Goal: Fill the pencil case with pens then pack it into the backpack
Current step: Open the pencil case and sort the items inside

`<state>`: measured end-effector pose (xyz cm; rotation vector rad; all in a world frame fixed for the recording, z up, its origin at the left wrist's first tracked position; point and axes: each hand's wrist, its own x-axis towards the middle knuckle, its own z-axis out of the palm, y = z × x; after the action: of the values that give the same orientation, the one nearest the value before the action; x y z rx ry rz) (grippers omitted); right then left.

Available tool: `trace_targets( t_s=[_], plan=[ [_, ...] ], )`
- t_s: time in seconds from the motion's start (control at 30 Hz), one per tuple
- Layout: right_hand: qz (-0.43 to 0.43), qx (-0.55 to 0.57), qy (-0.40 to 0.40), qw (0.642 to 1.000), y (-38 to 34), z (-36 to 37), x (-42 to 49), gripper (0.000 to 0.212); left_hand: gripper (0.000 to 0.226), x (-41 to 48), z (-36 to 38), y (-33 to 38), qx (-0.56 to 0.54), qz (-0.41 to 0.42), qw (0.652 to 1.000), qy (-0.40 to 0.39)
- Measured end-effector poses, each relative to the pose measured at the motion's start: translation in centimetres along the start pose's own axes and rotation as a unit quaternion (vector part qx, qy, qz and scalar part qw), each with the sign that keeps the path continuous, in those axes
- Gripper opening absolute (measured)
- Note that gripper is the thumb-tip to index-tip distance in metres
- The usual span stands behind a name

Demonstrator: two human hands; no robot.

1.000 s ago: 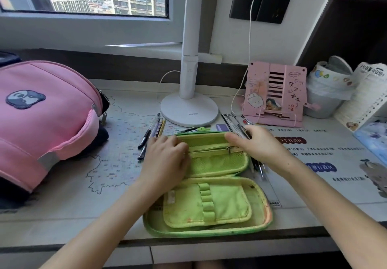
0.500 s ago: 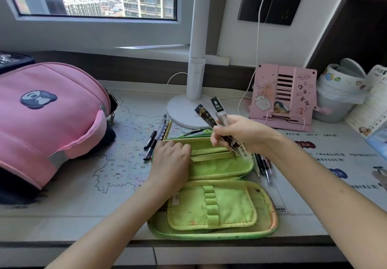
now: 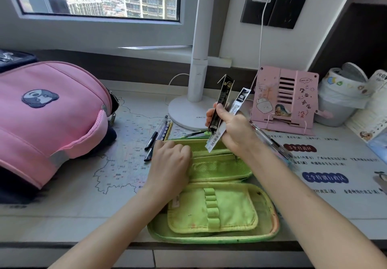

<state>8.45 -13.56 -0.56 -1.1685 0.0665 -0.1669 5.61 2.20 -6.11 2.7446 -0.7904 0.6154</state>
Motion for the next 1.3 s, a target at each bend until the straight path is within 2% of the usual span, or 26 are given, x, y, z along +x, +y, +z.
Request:
trace_targets(
  t_s=[0.17, 0.27, 0.33, 0.43, 0.5, 0.57, 0.6, 0.73, 0.8, 0.9, 1.07, 1.17, 1.3],
  plan=[
    [-0.048, -0.163, -0.029, 0.985, 2.2, 0.7, -0.4, 0.017, 0.007, -0.4, -0.9, -0.2, -0.066, 0.023, 0.996, 0.047],
    [-0.034, -0.275, -0.092, 0.956, 2.8, 0.4, -1.3, 0.018, 0.009, -0.4, -1.0, -0.3, -0.079, 0.015, 0.995, 0.062],
    [-0.046, -0.392, -0.124, 0.911, 2.8, 0.1, -1.9, 0.009, 0.01, -0.5, -1.0, -0.4, -0.077, 0.01, 0.994, 0.083],
    [-0.071, -0.577, -0.13, 0.804, 2.5, -0.3, -2.3, 0.028, 0.012, -0.6, -1.0, -0.7, -0.076, 0.014, 0.99, 0.115],
    [-0.045, -0.638, -0.14, 0.756, 1.7, -0.6, -2.2, 0.035, 0.014, -0.6, -1.0, -0.7, -0.067, 0.017, 0.989, 0.129],
    [-0.016, -0.67, -0.161, 0.724, 0.6, -0.7, -2.0, 0.028, 0.013, -0.6, -1.0, -0.7, -0.065, 0.02, 0.988, 0.142],
    [-0.006, -0.672, -0.169, 0.721, 0.1, -0.7, -1.9, 0.024, 0.012, -0.6, -0.9, -0.8, -0.068, 0.02, 0.987, 0.147],
    [0.003, -0.666, -0.17, 0.726, -1.1, -0.6, -1.7, 0.038, 0.009, -0.7, -0.6, -1.0, -0.082, 0.009, 0.985, 0.151],
    [-0.006, -0.651, -0.179, 0.738, -1.0, -0.6, -1.7, 0.031, 0.01, -0.7, -0.5, -1.0, -0.086, 0.015, 0.985, 0.146],
    [-0.034, -0.652, -0.194, 0.732, -0.5, -0.3, -1.8, 0.018, 0.009, -0.7, -0.6, -1.0, -0.092, 0.021, 0.986, 0.137],
    [-0.029, -0.664, -0.238, 0.708, 0.4, 0.2, -2.4, 0.029, 0.008, -0.4, -0.4, -1.0, -0.102, 0.021, 0.991, 0.088],
    [0.002, -0.653, -0.246, 0.717, 0.4, 0.0, -2.6, 0.021, 0.015, -0.4, -0.4, -0.9, -0.108, 0.008, 0.992, 0.07],
    [0.019, -0.643, -0.236, 0.728, 0.6, -0.1, -2.7, 0.019, 0.007, -0.4, -0.6, -0.9, -0.084, 0.021, 0.993, 0.082]
  ],
)
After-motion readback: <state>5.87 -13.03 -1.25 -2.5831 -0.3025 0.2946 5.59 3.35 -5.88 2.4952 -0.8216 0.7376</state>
